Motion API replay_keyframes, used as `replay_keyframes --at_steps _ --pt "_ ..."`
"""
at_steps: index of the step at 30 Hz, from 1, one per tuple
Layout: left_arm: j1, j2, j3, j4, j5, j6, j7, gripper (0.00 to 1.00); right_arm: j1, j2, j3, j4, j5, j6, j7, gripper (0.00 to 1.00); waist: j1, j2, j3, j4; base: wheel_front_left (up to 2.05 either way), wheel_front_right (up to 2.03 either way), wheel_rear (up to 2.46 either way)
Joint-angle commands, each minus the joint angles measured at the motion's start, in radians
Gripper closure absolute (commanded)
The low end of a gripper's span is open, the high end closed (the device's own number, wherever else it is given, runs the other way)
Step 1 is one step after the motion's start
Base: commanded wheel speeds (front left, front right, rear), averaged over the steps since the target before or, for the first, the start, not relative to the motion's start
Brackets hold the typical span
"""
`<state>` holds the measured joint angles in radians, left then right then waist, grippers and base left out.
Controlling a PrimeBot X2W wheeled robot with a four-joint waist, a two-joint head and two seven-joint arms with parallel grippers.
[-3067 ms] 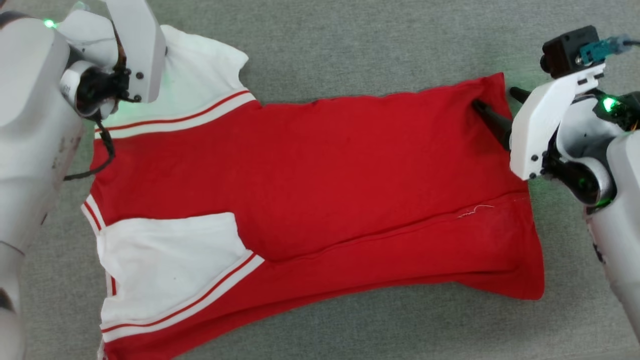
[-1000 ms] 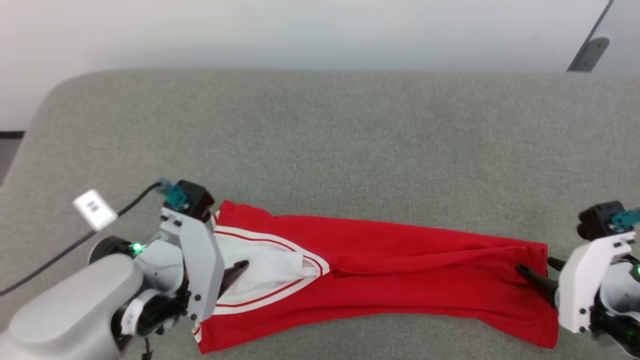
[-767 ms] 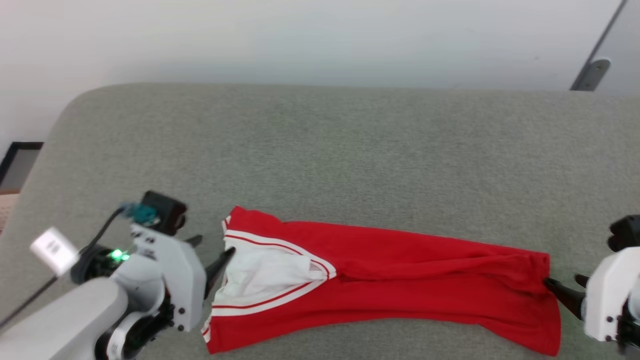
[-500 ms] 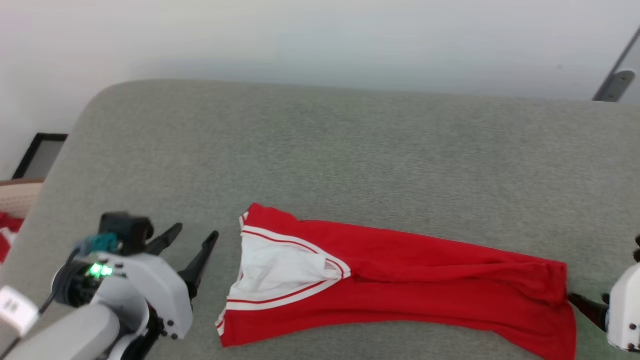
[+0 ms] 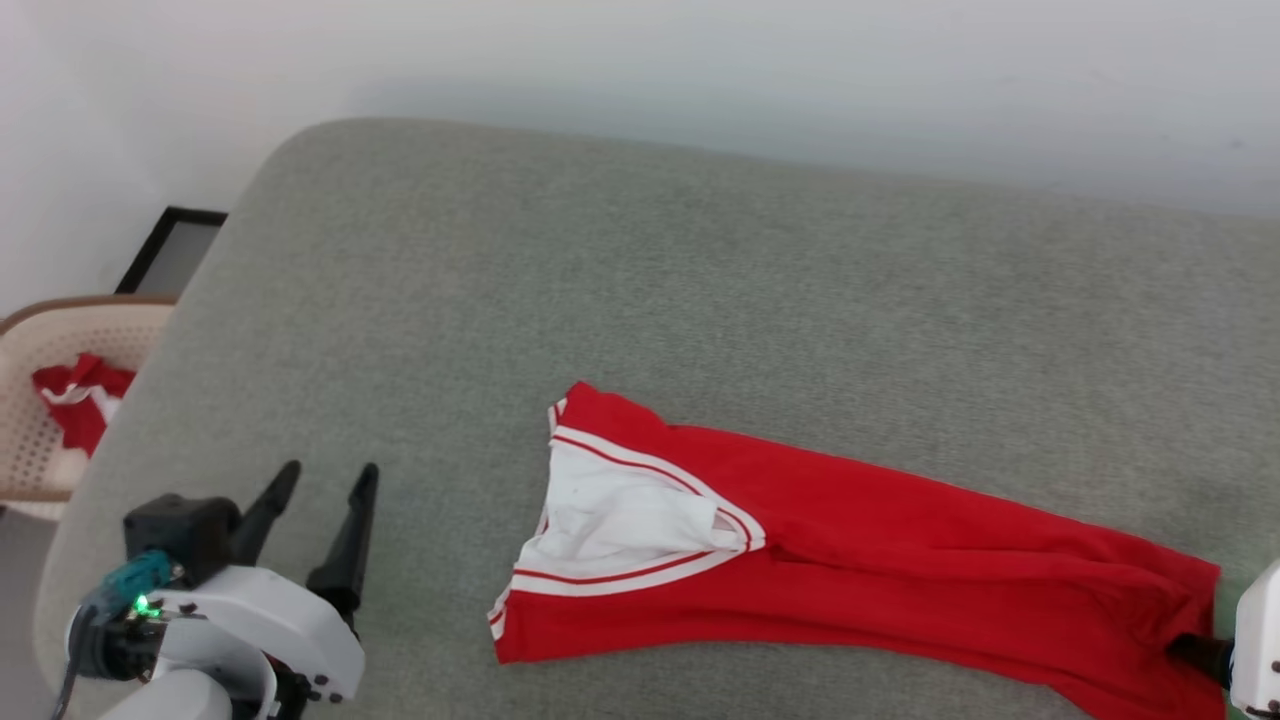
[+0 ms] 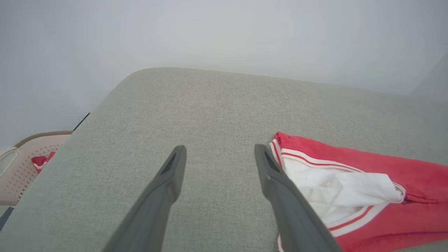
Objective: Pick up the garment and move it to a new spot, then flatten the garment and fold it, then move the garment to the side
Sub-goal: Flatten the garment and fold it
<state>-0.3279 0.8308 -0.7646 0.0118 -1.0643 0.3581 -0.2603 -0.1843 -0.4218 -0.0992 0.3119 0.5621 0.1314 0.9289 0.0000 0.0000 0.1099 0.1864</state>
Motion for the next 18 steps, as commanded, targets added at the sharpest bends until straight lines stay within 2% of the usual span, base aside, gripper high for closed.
replay_keyframes --at_steps 1,3,4,5,18 --pt "0.014 -0.01 0.016 0.003 0.013 0.001 -0.004 0.0 -0.007 0.011 0.003 0.018 0.001 -0.002 0.002 0.0 0.0 0.0 0.009 0.015 0.0 0.0 0.0" --pt "0.033 -0.033 0.061 0.003 0.041 -0.01 -0.005 0.0 -0.018 0.018 0.017 0.045 0.005 -0.002 0.0 0.0 0.0 0.0 0.011 0.022 0.0 0.0 0.0" --pt "0.048 -0.042 0.078 0.005 0.056 -0.018 -0.004 0.0 -0.021 0.019 0.023 0.059 0.006 -0.002 0.001 0.63 0.0 0.0 0.011 0.025 0.0 0.0 0.0" --pt "0.059 -0.049 0.095 0.009 0.072 -0.024 -0.003 0.0 -0.023 0.017 0.033 0.07 0.005 -0.002 0.003 1.0 0.0 0.0 0.012 0.027 0.0 0.0 0.0" --pt "0.194 -0.147 0.314 0.048 0.209 -0.106 -0.004 0.0 -0.065 -0.024 0.04 0.12 0.041 -0.002 -0.062 1.0 0.0 0.0 -0.006 0.013 0.0 0.0 0.0"
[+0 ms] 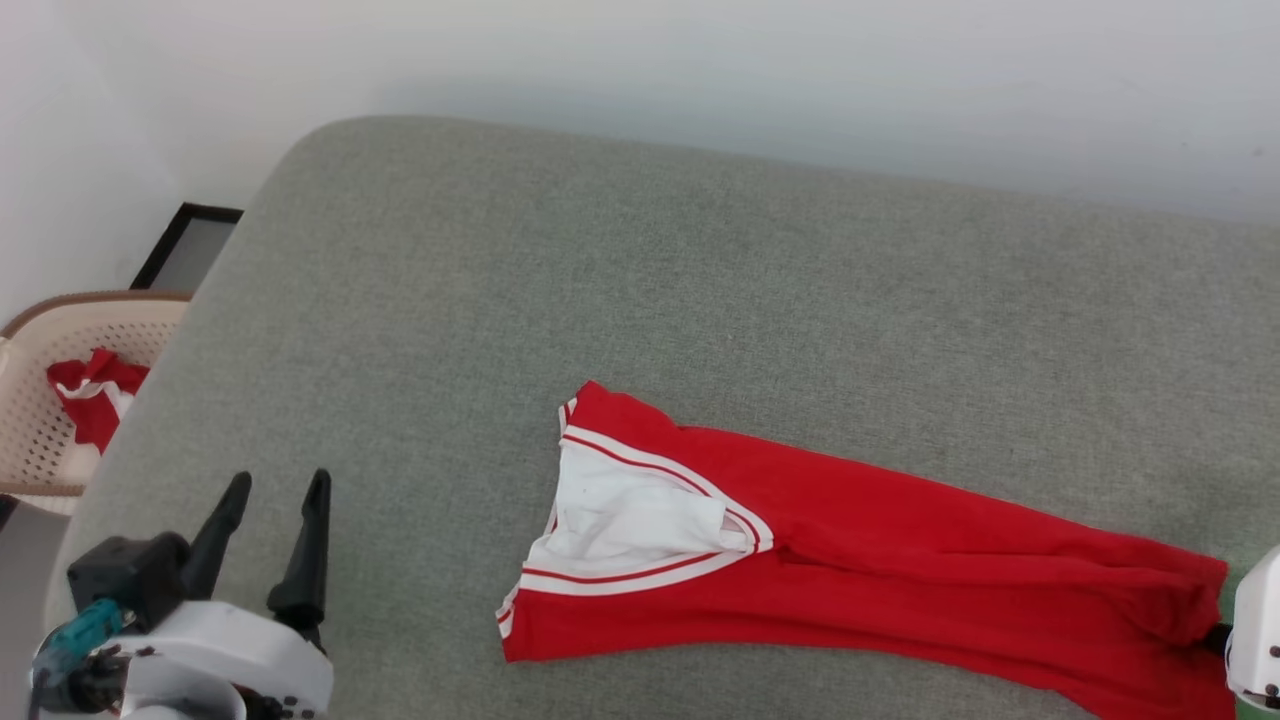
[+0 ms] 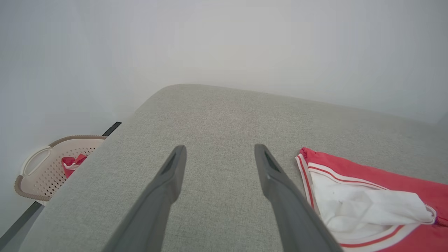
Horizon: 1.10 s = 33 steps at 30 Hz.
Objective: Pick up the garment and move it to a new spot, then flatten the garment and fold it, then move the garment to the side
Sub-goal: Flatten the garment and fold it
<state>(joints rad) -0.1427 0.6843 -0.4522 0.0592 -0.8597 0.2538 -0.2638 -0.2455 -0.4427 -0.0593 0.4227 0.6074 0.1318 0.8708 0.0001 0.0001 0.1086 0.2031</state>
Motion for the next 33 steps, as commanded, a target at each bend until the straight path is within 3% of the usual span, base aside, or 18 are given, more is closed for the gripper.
replay_keyframes --at_steps 1,12,19,33 --pt "0.018 -0.008 0.014 0.006 0.01 -0.009 0.0 0.0 -0.003 -0.01 -0.004 0.013 -0.008 -0.002 -0.01 1.0 -0.0001 -0.0001 -0.008 -0.006 0.0 0.0 0.0" --pt "0.087 -0.044 0.103 0.028 0.053 -0.059 0.0 0.0 -0.02 -0.096 -0.087 0.092 -0.069 -0.002 -0.097 1.0 -0.0001 -0.0001 -0.048 -0.038 0.0 0.0 0.0" --pt "0.112 -0.051 0.133 0.024 0.072 -0.067 0.0 0.0 -0.04 -0.125 -0.09 0.111 -0.083 -0.002 -0.106 1.0 -0.0001 -0.0001 -0.07 -0.062 0.0 0.0 0.0" --pt "0.141 -0.059 0.143 0.001 0.081 -0.066 0.0 0.0 0.007 0.024 0.005 -0.212 0.103 -0.002 0.019 1.0 -0.0001 -0.0001 -0.106 -0.069 0.0 0.0 0.0"
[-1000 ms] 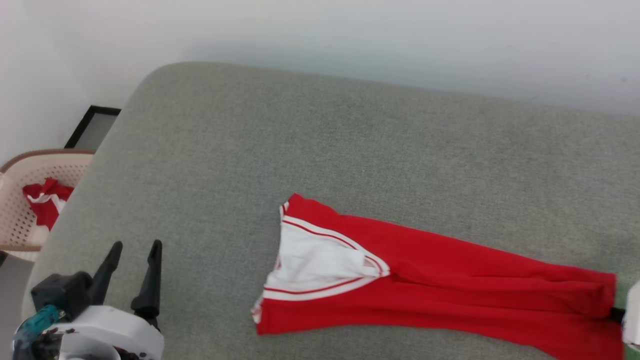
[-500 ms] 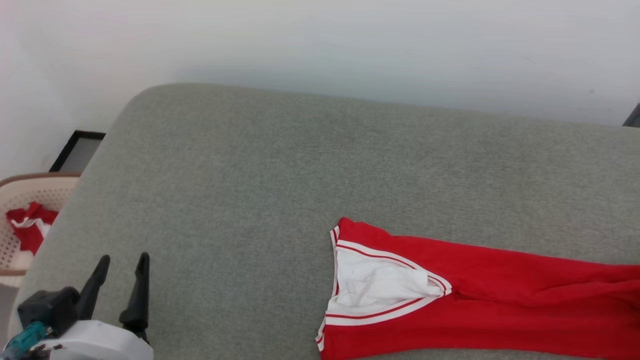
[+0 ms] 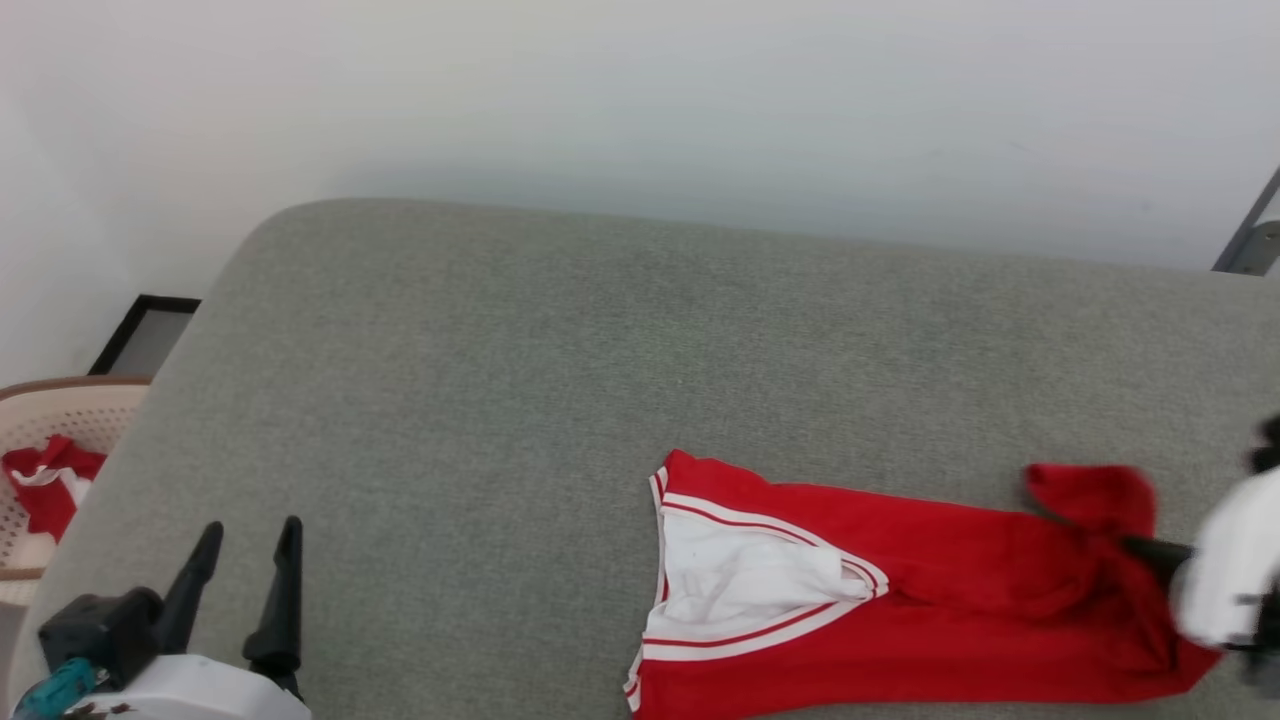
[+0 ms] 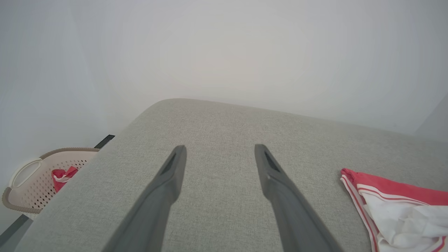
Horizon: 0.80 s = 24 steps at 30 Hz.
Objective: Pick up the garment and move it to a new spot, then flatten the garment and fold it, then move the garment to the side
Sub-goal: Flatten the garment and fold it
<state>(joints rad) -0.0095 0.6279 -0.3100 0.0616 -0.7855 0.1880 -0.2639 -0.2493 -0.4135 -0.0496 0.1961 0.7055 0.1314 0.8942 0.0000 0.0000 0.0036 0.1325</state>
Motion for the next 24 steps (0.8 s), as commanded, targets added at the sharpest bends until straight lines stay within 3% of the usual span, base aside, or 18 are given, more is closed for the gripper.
replay_keyframes --at_steps 1,9,24 --pt "0.005 -0.005 -0.001 -0.003 0.006 -0.002 0.001 0.0 0.013 0.014 0.011 -0.007 0.004 -0.002 0.003 1.0 0.0 0.0 -0.002 0.006 0.0 0.0 0.0" --pt "-0.044 -0.022 -0.036 0.008 0.019 -0.021 0.014 0.0 -0.041 0.135 0.175 -0.048 0.017 -0.002 -0.011 1.0 0.0 0.0 0.001 0.06 0.0 0.0 0.0" --pt "-0.133 -0.07 -0.08 0.062 0.031 -0.064 0.014 0.0 -0.201 0.26 0.453 0.215 0.006 -0.002 -0.204 1.0 0.0 0.0 0.035 0.161 0.0 0.0 0.0"
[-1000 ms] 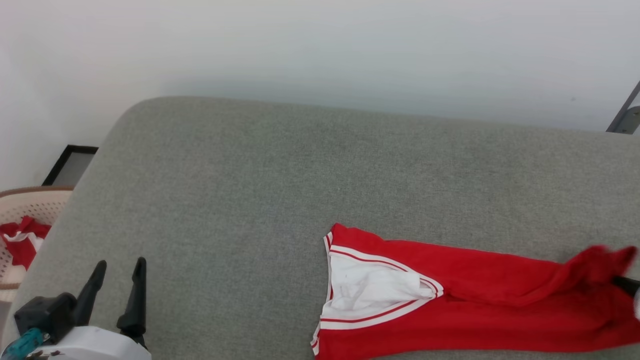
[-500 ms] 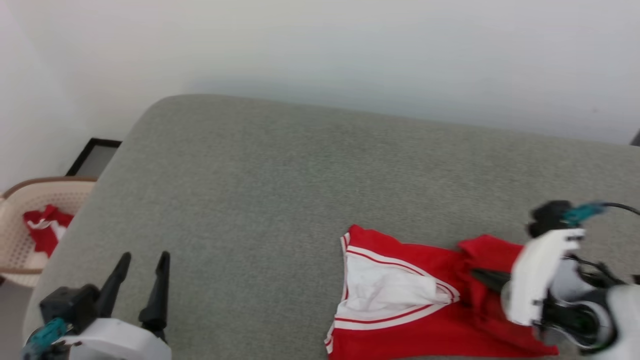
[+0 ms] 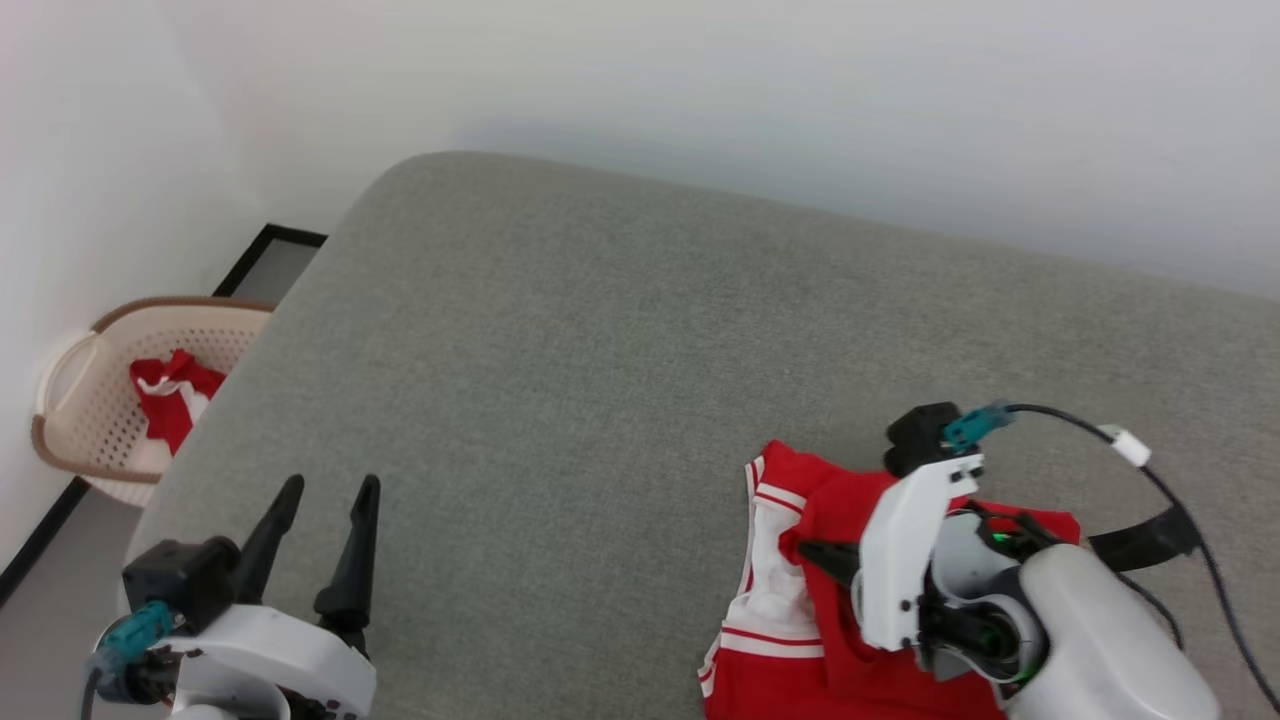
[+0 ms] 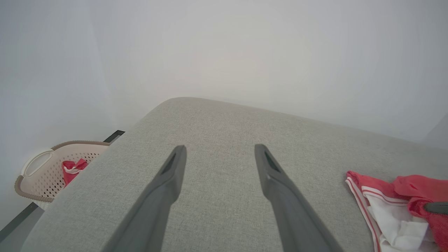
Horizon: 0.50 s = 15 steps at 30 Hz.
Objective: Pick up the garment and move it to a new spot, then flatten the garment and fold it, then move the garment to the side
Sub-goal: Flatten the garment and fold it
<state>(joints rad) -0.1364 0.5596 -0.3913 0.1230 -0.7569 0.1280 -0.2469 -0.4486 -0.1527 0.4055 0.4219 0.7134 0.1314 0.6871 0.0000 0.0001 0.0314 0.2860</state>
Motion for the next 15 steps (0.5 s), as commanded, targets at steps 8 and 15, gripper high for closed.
replay_keyframes --at_steps 8,15 --pt "-0.026 -0.017 -0.006 0.033 0.003 -0.023 -0.007 0.0 -0.083 0.032 0.085 0.197 -0.009 -0.002 -0.144 0.5 0.0 -0.0001 0.008 0.013 0.0 0.0 0.0" --pt "0.002 -0.008 0.006 0.046 0.003 -0.022 -0.011 0.0 -0.113 0.025 0.172 0.235 0.06 -0.002 -0.205 0.0 0.0 -0.0001 -0.03 -0.026 0.0 0.0 0.0"
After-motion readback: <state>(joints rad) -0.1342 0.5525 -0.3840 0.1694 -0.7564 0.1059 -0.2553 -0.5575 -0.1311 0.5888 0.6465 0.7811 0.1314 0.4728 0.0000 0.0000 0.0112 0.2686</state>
